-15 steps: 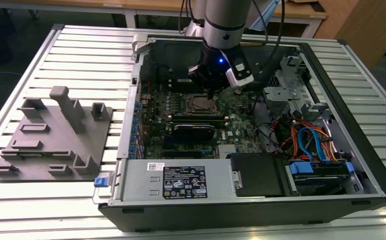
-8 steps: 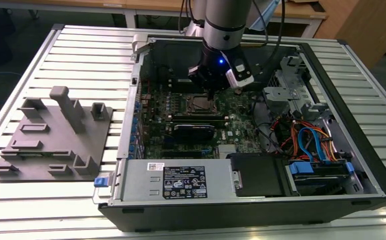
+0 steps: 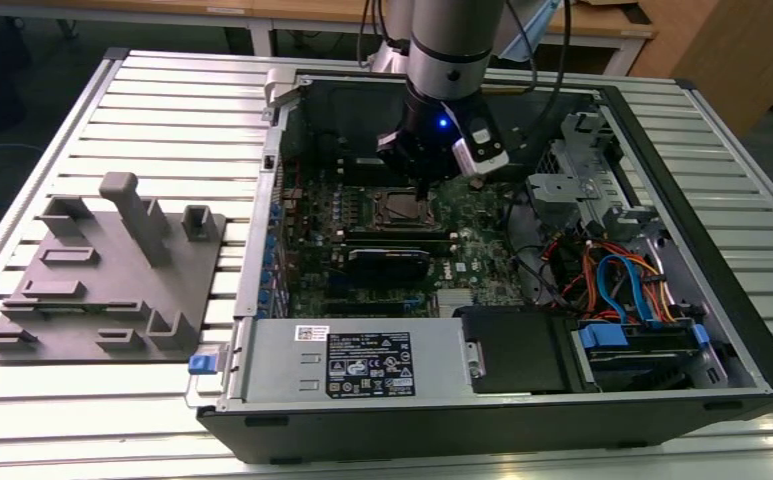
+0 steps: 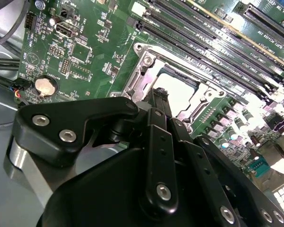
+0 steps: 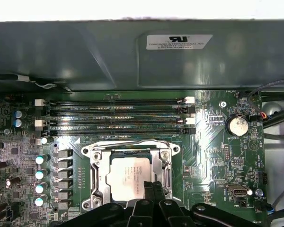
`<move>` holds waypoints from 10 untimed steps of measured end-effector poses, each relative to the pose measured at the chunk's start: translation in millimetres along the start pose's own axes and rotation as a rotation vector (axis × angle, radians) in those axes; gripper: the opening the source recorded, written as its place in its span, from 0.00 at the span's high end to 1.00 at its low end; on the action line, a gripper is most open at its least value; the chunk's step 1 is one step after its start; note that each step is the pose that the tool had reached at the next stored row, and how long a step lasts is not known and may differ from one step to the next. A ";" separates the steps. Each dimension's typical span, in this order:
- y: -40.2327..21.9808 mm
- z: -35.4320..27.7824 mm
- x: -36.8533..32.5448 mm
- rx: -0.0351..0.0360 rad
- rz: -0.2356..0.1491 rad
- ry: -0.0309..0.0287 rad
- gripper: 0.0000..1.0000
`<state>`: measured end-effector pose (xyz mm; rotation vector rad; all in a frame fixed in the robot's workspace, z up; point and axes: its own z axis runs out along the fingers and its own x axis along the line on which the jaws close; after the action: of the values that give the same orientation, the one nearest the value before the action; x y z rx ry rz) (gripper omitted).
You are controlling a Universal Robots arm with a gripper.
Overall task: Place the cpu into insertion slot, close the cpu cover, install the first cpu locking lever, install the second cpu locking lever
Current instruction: 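Install the second cpu locking lever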
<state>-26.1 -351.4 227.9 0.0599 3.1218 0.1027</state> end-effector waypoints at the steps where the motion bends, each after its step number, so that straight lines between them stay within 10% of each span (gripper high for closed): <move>1: -0.5 -0.1 -0.4 0.0000 0.000 0.0000 0.90; 7: -5.7 -0.3 -3.1 -0.0002 0.002 0.0027 0.90; 10: -8.5 -0.5 -3.3 -0.0021 0.004 0.0338 0.90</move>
<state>-23.1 -360.1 227.9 0.0644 3.1553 0.1082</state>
